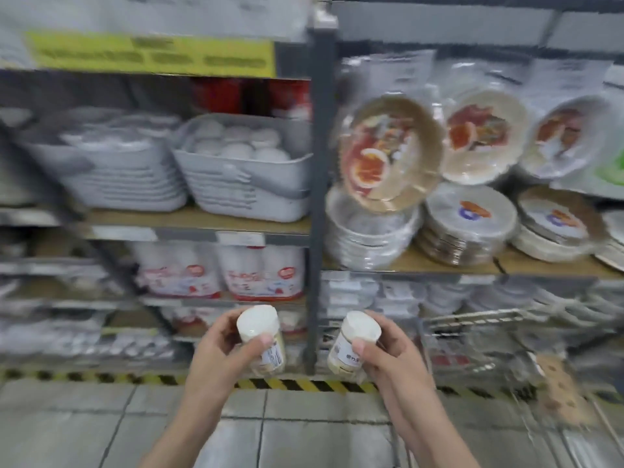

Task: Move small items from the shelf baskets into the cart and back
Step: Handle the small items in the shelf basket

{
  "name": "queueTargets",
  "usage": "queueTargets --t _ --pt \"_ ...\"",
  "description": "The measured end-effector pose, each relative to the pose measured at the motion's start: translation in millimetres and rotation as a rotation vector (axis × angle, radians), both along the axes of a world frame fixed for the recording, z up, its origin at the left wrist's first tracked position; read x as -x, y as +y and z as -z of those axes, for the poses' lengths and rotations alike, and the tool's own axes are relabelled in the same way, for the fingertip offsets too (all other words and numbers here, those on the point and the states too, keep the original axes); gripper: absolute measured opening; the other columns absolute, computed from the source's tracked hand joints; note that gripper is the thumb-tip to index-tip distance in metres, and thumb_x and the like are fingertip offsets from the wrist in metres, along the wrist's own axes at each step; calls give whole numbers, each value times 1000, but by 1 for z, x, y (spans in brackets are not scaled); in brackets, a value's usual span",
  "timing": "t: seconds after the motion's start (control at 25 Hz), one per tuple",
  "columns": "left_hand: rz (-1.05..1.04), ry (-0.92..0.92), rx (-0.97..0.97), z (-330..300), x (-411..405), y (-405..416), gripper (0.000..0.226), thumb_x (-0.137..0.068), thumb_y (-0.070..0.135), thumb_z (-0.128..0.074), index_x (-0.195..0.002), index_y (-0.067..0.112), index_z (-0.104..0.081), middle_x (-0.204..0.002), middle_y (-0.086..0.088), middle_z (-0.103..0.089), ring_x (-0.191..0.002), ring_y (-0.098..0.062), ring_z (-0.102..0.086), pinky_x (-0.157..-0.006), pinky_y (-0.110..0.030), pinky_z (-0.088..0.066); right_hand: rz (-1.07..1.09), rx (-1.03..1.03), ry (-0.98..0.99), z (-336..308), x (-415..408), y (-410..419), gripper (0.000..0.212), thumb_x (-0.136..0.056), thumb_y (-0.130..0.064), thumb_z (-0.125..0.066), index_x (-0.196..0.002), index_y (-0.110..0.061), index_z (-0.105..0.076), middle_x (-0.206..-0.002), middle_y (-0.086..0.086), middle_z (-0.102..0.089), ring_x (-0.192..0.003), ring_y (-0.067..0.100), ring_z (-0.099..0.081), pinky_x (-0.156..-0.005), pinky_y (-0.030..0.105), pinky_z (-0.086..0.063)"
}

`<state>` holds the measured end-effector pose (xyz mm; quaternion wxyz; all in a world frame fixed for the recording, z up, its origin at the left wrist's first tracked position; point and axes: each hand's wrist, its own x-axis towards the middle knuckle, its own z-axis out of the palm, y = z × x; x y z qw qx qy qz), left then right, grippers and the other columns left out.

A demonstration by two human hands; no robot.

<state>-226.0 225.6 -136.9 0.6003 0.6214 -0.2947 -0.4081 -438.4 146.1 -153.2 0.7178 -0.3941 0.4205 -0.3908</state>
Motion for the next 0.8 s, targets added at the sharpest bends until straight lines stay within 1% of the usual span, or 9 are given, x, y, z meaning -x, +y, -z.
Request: queueTargets --t 0.12,0.16,0.24,0.28,0.32,0.44,0.6,0.68,0.8 --pt "-140 -15 24 -5 -62 55 64 -40 40 -78 -99 18 -66 -89 2 -71 -78 -7 -64 -62 -15 -50 -166 17 16 -7 -86 17 63 -50 -17 -83 -110 -15 -66 -103 3 -71 -98 21 -64 -76 31 -51" --pt "-190 -7 23 -6 -85 75 65 -41 39 -78 -101 16 -66 -91 0 -71 -78 -6 -64 -63 -14 -50 -217 20 26 -9 -116 27 57 -52 -15 -80 -108 -17 -67 -102 2 -72 -98 21 -64 -76 31 -52" --pt "-298 12 19 -10 -138 119 63 -41 32 -80 -100 15 -66 -92 -3 -71 -76 -5 -66 -62 -13 -50 -321 7 30 -12 -184 53 52 -49 -16 -82 -100 -21 -71 -100 1 -72 -97 22 -65 -81 37 -54" --pt "-330 6 9 -14 -163 139 61 -41 30 -80 -99 17 -67 -91 -3 -72 -76 -5 -66 -62 -15 -51 -364 5 34 -13 -214 66 52 -46 -18 -84 -96 -23 -73 -99 1 -73 -95 22 -66 -82 37 -53" --pt "-358 -15 -4 -16 -189 157 62 -39 33 -80 -98 20 -67 -91 -2 -72 -77 -5 -66 -65 -18 -52 -401 8 35 -14 -245 79 51 -45 -18 -83 -95 -24 -74 -99 1 -73 -94 21 -66 -82 36 -53" --pt "-447 -64 -35 -23 -264 207 66 -36 44 -77 -98 26 -67 -93 4 -72 -85 -9 -67 -70 -24 -49 -497 24 27 -17 -330 114 45 -53 -15 -79 -97 -23 -73 -101 2 -72 -95 23 -65 -79 34 -53" --pt "-489 -100 -12 -30 -337 238 65 -40 47 -77 -101 27 -67 -98 1 -71 -91 -15 -66 -73 -26 -49 -555 24 8 -25 -409 138 43 -56 -12 -81 -97 -24 -73 -101 3 -72 -96 24 -65 -79 35 -51" --pt "-488 -103 7 -33 -363 240 64 -41 47 -76 -101 26 -67 -98 1 -71 -90 -16 -66 -71 -25 -50 -560 5 2 -28 -436 139 47 -55 -10 -85 -99 -21 -72 -101 4 -72 -97 24 -65 -80 35 -51" --pt "-467 -57 46 -36 -403 230 61 -41 44 -77 -99 27 -69 -99 0 -70 -90 -17 -66 -70 -25 -52 -538 29 22 -33 -476 128 72 -26 -30 -94 -95 -22 -73 -101 3 -72 -95 23 -66 -79 35 -50"
